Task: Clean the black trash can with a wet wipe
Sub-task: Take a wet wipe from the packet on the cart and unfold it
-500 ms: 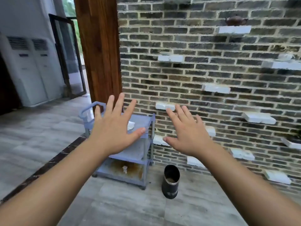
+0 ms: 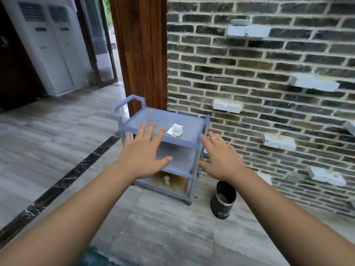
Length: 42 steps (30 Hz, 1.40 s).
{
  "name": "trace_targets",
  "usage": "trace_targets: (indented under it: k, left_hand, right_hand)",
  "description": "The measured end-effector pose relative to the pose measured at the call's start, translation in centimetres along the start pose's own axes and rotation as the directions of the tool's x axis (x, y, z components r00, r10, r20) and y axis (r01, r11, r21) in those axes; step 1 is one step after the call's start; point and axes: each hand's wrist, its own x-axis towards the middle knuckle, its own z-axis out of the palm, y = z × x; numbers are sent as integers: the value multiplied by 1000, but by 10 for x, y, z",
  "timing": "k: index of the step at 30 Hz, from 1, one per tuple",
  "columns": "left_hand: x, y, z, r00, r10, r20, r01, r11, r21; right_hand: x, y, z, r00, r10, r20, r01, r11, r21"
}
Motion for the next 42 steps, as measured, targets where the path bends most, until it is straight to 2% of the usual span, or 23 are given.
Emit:
trace_targets:
  k: [8, 19, 27, 31, 35, 38, 42]
  left_hand:
    - [74, -31, 66, 983, -53, 174, 60, 998, -36]
    - [232, -42, 165, 929, -125, 348, 155, 986, -61]
    - [333, -66, 258, 883, -101, 458, 231, 944, -237]
    - [400, -92, 311, 876, -97, 473, 254, 925, -282]
    - [462, -114, 362, 852, -91, 516, 306, 885, -351]
    - [491, -126, 388, 828, -71, 556, 330, 863, -382]
    - [520, -128, 423, 784, -65, 617, 386, 830, -402]
  right_hand:
    - [96, 22, 59, 995, -28, 99, 21, 998, 65]
    - [274, 87, 144, 958, -66, 279, 25, 989, 146]
    - [372, 100, 218, 910, -46, 412, -60, 969, 239]
    - [432, 99, 260, 908, 10, 418, -145, 946, 290]
    - [489, 97, 304, 898, 154, 413, -335, 847, 413]
    - [516, 93, 330, 816, 313, 486, -553, 670, 496]
    - [548, 94, 361, 695, 460, 553, -719, 451, 528]
